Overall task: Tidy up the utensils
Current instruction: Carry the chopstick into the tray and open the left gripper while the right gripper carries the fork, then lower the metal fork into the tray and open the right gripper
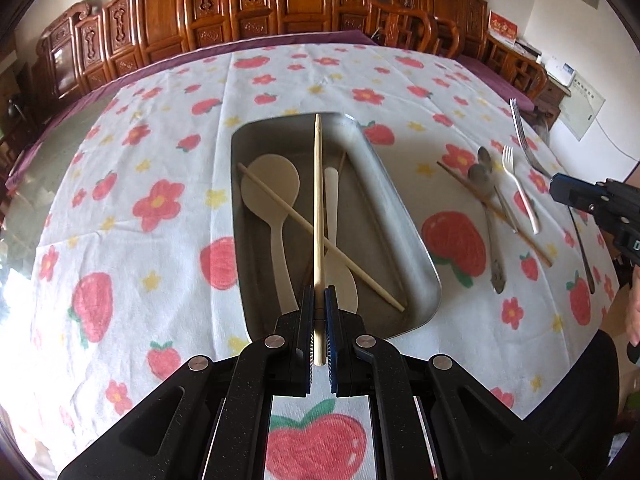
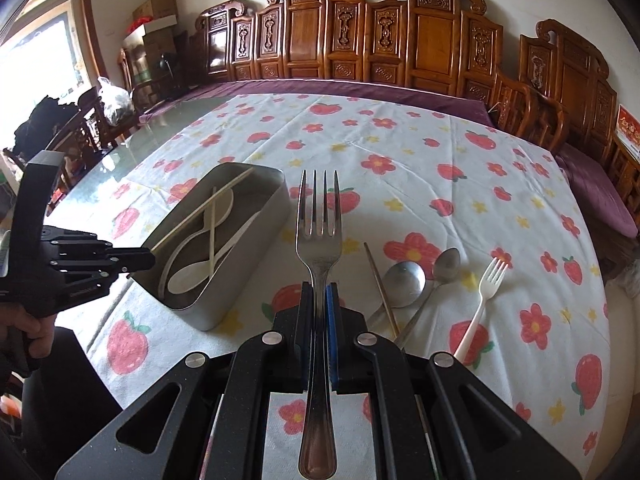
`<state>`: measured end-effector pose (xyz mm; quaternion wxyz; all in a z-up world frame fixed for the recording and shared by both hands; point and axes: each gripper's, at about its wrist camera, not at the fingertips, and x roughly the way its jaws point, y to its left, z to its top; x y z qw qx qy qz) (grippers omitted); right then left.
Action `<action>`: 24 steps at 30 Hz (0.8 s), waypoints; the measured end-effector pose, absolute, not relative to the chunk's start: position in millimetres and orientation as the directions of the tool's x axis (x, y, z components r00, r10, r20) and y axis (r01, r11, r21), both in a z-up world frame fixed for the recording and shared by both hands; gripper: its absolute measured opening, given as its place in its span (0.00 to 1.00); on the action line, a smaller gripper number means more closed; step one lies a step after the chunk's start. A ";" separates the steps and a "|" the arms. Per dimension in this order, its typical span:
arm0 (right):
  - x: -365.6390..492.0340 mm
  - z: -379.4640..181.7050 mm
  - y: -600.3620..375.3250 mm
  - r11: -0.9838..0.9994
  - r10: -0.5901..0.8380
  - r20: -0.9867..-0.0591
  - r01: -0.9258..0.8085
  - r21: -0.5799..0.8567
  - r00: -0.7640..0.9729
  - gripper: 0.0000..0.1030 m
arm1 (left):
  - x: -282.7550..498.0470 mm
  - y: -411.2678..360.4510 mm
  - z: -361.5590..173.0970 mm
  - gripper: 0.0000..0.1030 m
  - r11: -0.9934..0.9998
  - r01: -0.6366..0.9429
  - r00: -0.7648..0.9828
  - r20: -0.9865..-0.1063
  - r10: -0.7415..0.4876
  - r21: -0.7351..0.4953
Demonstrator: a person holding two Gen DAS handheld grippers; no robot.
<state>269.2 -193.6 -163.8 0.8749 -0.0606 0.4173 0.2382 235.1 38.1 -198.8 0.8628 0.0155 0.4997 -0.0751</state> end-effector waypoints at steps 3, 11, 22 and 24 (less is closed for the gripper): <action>269.5 -163.4 -190.0 0.876 0.373 -0.759 -0.471 0.100 0.534 0.08 | 239.4 36.5 -202.6 0.04 0.989 0.140 0.483 -0.868 -0.118 -0.057; 270.2 -159.0 -171.7 0.862 0.393 -0.756 -0.495 0.106 0.523 0.08 | 249.1 30.6 -201.6 0.05 0.987 0.145 0.478 -0.869 -0.128 -0.065; 278.4 -157.2 -121.6 0.826 0.440 -0.753 -0.549 0.125 0.490 0.08 | 226.7 54.6 -172.2 0.06 0.990 0.105 0.554 -0.821 -0.138 -0.095; 282.8 -158.2 -109.6 0.819 0.449 -0.754 -0.558 0.133 0.480 0.08 | 222.2 60.8 -165.7 0.06 0.991 0.096 0.568 -0.812 -0.133 -0.094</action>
